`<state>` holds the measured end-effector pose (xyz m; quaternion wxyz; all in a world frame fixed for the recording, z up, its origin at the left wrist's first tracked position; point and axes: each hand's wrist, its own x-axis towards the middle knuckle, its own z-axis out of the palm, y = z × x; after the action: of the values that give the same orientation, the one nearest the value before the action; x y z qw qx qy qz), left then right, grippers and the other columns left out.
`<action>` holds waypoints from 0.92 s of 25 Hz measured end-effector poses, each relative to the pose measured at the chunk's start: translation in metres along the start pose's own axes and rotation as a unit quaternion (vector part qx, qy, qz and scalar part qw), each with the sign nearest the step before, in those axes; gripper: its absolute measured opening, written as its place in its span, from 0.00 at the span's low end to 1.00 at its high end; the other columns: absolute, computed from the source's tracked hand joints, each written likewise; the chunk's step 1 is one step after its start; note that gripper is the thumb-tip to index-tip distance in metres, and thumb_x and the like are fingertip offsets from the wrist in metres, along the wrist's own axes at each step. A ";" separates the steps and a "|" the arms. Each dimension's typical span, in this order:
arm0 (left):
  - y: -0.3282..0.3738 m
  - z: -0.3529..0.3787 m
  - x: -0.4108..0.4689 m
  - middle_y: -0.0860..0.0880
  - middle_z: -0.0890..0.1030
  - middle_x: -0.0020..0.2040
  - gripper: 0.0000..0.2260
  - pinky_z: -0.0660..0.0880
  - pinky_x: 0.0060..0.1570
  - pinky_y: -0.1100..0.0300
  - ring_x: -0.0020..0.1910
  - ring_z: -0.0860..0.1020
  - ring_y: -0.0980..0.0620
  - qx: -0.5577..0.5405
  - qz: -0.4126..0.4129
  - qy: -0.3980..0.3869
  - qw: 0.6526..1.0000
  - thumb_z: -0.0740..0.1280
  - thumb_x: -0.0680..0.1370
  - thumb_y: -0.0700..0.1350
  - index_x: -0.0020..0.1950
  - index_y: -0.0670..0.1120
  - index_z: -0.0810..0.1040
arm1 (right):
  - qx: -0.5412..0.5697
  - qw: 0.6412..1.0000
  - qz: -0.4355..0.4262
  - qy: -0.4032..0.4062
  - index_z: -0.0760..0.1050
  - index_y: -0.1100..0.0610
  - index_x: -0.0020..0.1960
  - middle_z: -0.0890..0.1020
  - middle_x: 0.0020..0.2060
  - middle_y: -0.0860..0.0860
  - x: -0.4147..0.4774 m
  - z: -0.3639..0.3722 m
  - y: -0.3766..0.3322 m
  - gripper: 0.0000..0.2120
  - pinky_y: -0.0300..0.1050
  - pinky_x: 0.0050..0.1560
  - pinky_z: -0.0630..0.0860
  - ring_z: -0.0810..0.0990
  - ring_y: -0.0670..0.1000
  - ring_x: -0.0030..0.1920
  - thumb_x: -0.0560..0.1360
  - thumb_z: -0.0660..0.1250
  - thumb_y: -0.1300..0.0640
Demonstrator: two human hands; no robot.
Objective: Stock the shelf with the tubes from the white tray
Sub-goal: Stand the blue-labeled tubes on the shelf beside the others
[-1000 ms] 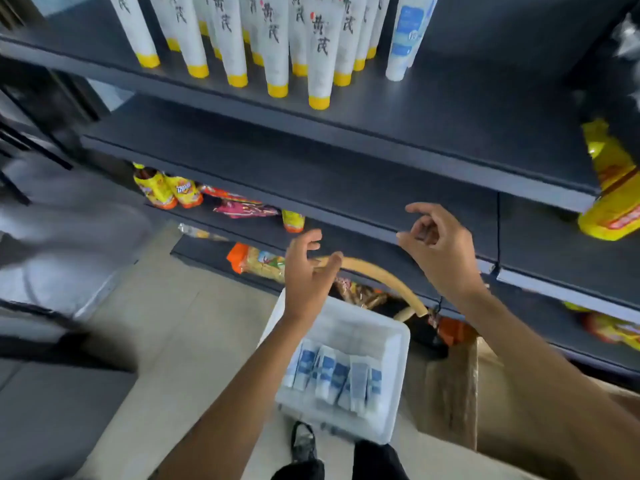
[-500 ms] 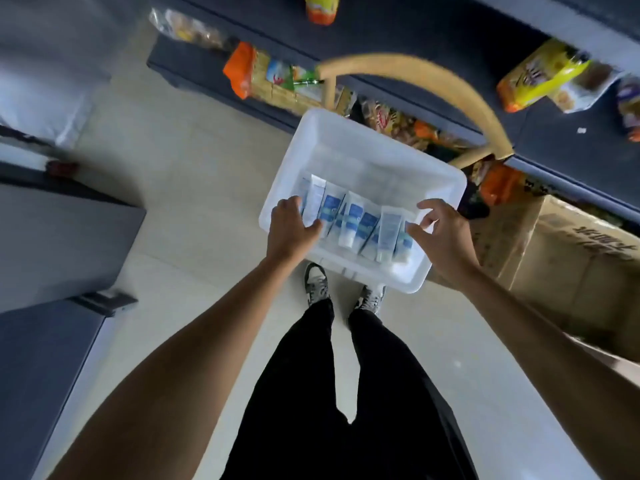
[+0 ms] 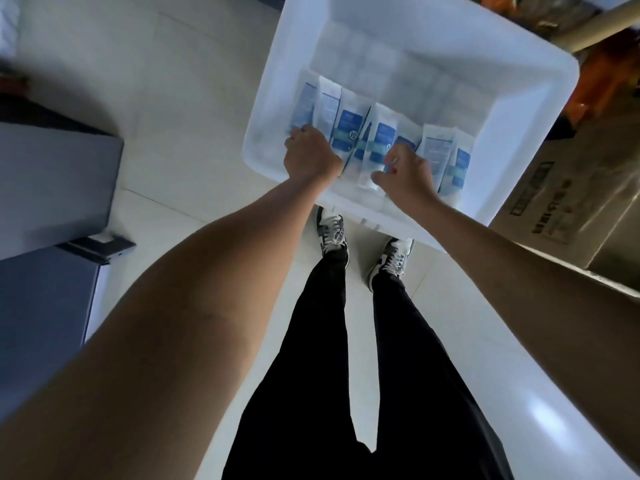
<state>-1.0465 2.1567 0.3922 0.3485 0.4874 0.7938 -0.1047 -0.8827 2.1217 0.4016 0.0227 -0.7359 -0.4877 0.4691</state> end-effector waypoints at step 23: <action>0.013 -0.028 -0.031 0.49 0.84 0.49 0.14 0.79 0.47 0.52 0.47 0.82 0.45 -0.224 0.017 0.021 0.974 0.71 0.70 0.47 0.53 0.46 0.74 | 0.229 0.970 0.067 -0.040 0.72 0.56 0.65 0.80 0.53 0.51 -0.031 -0.038 -0.015 0.22 0.52 0.40 0.86 0.84 0.57 0.51 0.73 0.71 0.64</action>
<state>-1.0395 2.1558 0.4348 0.4343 0.4126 0.7954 0.0921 -0.8691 2.1228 0.4511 0.1394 -0.7225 -0.3176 0.5981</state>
